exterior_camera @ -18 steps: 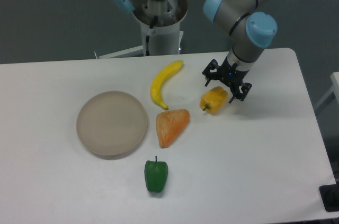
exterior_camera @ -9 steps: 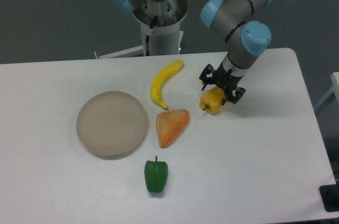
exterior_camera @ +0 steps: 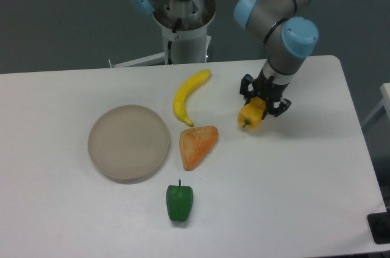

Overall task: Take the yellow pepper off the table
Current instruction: 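Lift the grasped yellow pepper up and away from the banana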

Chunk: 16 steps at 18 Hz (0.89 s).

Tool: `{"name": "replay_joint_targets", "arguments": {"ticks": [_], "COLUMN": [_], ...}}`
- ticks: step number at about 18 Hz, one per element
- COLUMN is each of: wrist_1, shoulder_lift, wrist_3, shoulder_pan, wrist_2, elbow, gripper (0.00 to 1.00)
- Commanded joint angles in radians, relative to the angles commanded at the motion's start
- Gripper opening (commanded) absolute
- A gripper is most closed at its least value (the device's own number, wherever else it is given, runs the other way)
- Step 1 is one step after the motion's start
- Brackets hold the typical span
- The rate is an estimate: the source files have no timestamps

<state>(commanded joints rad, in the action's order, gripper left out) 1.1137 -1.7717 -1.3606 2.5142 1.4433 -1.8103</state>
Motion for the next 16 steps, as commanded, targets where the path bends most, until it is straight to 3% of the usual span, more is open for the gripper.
{"name": "replay_joint_targets", "arguments": {"ticks": [2,6,11,16], "wrist_1": [0.006,0.077,0.104,0.127], "shoulder_lift": [0.000,-0.023,-0.164,-0.170], "wrist_3": [-0.009,-0.015,-0.056,-0.113], "shoulder_pan": [0.000,-0.008,-0.073,-0.098], "wrist_2": [0.066,0.106,0.123,0.153], "elbow": [0.051,0.155,0.354,0.345], "gripper": [0.15,0.15,0.15,0.14]}}
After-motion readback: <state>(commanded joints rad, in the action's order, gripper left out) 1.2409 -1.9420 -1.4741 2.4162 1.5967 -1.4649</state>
